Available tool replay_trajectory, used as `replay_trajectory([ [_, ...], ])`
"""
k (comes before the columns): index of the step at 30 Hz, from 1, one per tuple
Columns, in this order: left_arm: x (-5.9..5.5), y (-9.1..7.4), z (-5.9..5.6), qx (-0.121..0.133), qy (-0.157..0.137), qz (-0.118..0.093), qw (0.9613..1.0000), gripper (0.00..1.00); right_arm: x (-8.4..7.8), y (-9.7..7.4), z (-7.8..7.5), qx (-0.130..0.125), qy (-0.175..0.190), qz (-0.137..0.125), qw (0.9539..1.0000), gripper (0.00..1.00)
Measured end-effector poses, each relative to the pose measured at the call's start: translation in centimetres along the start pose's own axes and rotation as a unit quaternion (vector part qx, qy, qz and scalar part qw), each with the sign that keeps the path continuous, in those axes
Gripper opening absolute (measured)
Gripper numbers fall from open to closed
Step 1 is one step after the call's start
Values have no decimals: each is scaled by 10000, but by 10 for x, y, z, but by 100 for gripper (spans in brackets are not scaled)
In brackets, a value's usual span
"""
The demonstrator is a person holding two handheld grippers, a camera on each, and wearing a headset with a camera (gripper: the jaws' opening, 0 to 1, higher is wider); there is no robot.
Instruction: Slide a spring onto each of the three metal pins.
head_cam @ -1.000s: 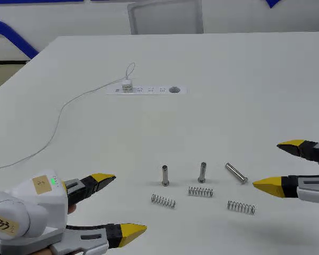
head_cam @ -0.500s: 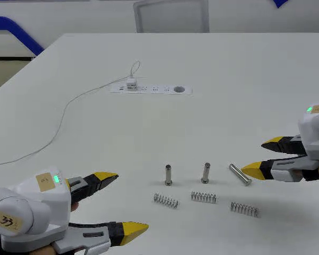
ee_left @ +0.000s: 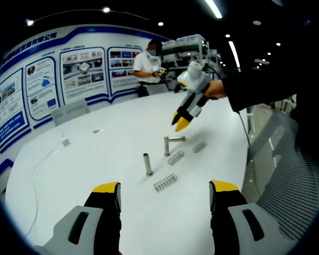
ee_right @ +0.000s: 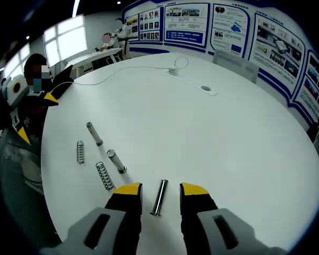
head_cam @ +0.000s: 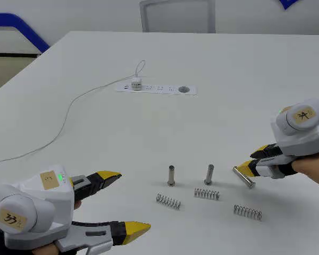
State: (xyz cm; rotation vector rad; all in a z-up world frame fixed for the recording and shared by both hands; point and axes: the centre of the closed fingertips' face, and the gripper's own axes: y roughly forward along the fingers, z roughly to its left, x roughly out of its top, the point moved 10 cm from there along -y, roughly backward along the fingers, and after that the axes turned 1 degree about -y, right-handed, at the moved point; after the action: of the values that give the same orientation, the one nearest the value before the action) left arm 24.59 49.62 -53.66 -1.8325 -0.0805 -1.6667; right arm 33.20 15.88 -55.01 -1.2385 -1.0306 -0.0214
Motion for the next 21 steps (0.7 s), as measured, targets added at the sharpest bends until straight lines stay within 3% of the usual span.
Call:
replay_trajectory([
  [21, -2, 0, 2, -2, -73, -36, 10000, 68, 2, 34, -3, -83, 313, 743, 9967, 15],
])
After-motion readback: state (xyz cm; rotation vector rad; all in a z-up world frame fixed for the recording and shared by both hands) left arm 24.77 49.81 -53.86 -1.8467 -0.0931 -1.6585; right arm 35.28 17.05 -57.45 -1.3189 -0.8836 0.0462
